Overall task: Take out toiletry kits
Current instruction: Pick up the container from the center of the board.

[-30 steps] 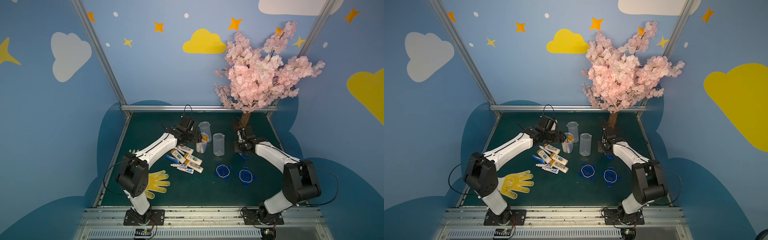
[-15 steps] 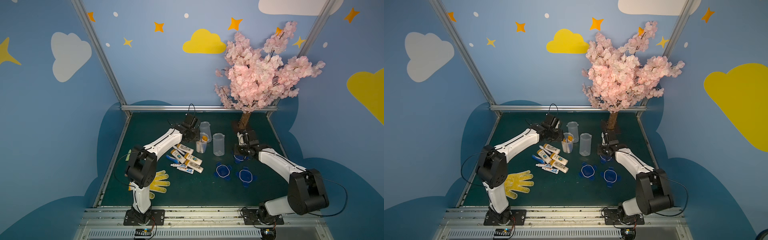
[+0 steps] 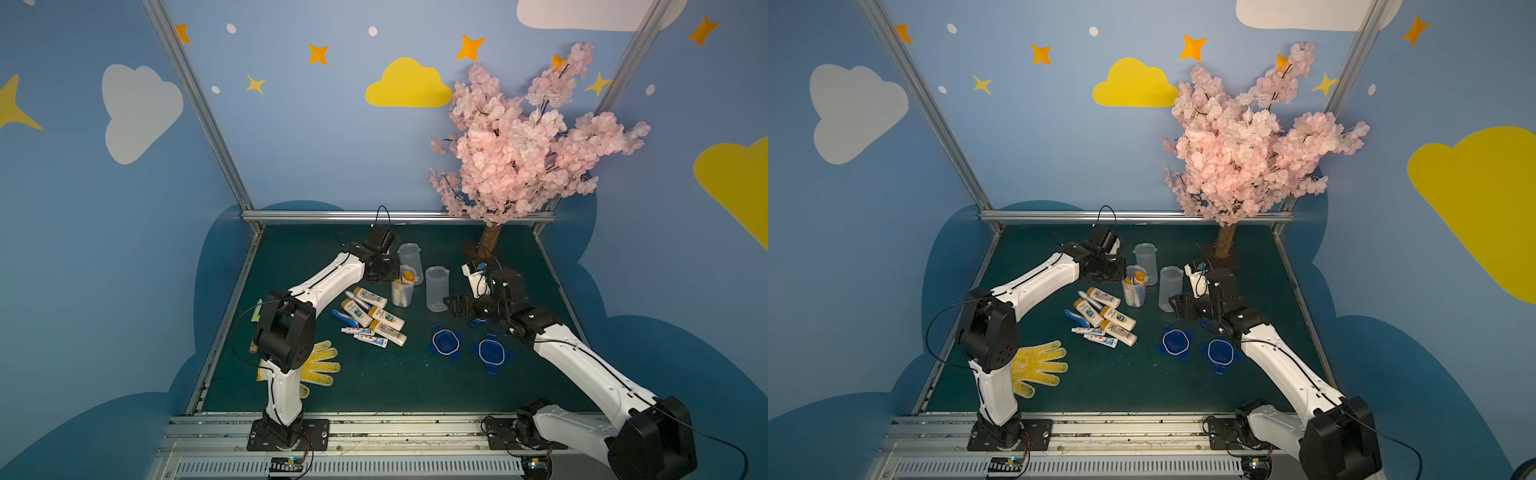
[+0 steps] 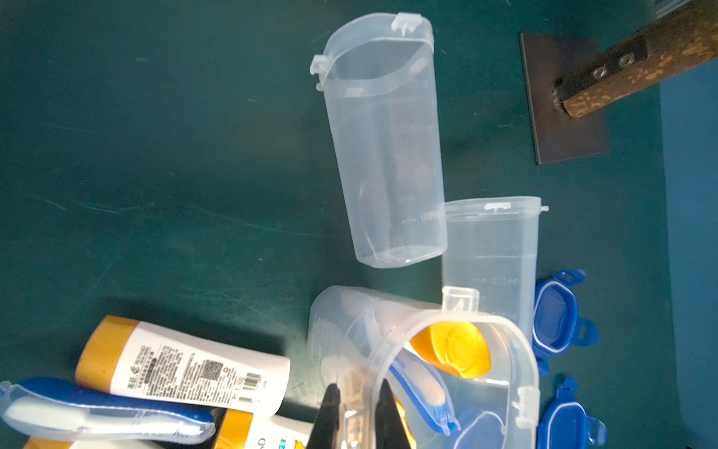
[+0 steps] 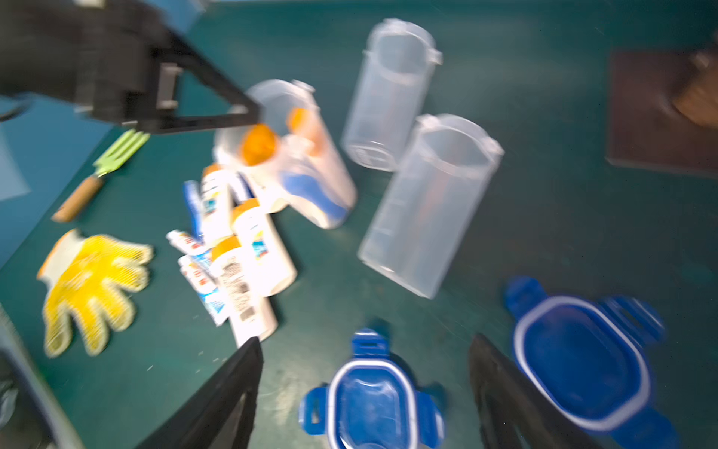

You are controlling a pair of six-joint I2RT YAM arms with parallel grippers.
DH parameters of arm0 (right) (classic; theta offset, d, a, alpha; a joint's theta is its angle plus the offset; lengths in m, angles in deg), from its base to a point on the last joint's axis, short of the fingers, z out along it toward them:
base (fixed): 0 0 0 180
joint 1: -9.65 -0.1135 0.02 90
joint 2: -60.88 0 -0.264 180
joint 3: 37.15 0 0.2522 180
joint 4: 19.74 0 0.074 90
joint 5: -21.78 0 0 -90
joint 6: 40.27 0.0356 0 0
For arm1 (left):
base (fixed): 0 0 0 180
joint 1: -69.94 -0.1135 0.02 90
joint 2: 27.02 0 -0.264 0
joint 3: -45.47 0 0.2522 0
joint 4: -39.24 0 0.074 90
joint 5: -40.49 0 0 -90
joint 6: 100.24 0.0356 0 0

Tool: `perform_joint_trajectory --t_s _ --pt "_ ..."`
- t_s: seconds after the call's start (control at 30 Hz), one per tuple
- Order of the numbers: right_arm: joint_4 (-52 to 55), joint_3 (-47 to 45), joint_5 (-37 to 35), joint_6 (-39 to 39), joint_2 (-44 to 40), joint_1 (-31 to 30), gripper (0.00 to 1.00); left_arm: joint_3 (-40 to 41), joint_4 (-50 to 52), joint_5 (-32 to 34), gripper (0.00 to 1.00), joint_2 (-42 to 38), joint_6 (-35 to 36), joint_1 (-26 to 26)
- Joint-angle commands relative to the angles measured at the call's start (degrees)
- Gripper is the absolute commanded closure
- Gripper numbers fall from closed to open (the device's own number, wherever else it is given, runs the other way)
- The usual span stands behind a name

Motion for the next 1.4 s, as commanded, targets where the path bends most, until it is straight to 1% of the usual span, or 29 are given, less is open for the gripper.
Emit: perform_joint_trajectory --t_s 0.0,0.07,0.13,0.23,0.3,0.33,0.4,0.5,0.6,0.7,0.8,0.97,1.0,1.13,1.17,1.27,1.3,1.37 --pt "-1.3 -0.7 -0.3 -5.4 -1.6 -3.2 0.17 0.8 2.3 -12.5 0.98 -6.2 0.4 -2.3" --pt "-1.6 -0.9 -1.6 -7.1 -1.8 -5.7 0.17 1.8 2.2 -19.2 0.98 -8.6 0.2 -3.8" --pt "-1.8 -0.9 -2.7 -8.6 -1.7 -7.9 0.17 4.1 0.0 -25.2 0.98 -11.0 -1.5 -5.2" --pt "-1.6 0.2 -4.0 -10.6 -1.3 -11.5 0.17 8.6 -6.1 -31.9 0.98 -14.3 -5.8 -6.7" --pt "-1.4 1.1 -6.7 -12.3 -1.0 -14.4 0.17 11.3 -10.0 -36.8 0.98 -15.8 -9.1 -8.0" --pt "-2.0 1.4 -8.8 -12.8 -0.6 -15.8 0.17 12.9 -12.1 -39.4 0.98 -16.2 -11.0 -8.9" --pt "-4.5 1.5 -10.5 -14.5 0.3 -17.6 0.17 15.9 -16.0 -43.3 0.98 -17.3 -14.2 -9.8" --pt "-8.4 2.2 -10.4 -15.8 2.7 -18.3 0.17 19.5 -18.8 -46.1 0.98 -19.4 -16.6 -10.7" --pt "-9.9 4.3 -10.3 -17.8 5.7 -18.4 0.17 22.3 -21.5 -49.2 0.98 -21.4 -18.9 -11.1" --pt "-10.1 6.7 -8.9 -19.2 8.5 -18.3 0.17 24.2 -22.9 -51.4 0.98 -23.1 -20.5 -11.2" --pt "-9.5 8.9 -5.9 -19.7 11.2 -18.3 0.17 26.0 -25.2 -53.0 0.98 -24.2 -22.4 -11.6" --pt "-11.6 10.1 -2.4 -17.5 13.9 -18.3 0.16 28.6 -31.0 -55.3 0.98 -25.5 -27.0 -12.1" --pt "-12.5 10.0 -1.7 -16.9 14.3 -18.4 0.15 29.4 -32.6 -55.9 0.98 -25.6 -28.3 -12.2" --pt "-14.3 10.0 -0.9 -15.8 15.0 -18.3 0.15 32.8 -40.8 -58.3 0.98 -25.1 -34.8 -12.5" --pt "-14.3 10.0 -0.8 -15.8 15.0 -18.4 0.16 33.3 -42.1 -58.6 0.98 -25.0 -35.8 -12.5" --pt "-13.2 10.0 -0.5 -16.2 14.8 -18.4 0.29 35.0 -47.0 -59.9 0.98 -24.1 -39.4 -12.5" --pt "-12.9 9.9 -0.6 -16.3 14.6 -18.3 0.35 35.7 -49.4 -60.4 0.98 -23.7 -41.2 -12.5" --pt "-11.9 9.8 -0.7 -16.0 14.3 -18.3 0.52 36.6 -51.6 -60.7 0.98 -23.2 -42.8 -12.4"
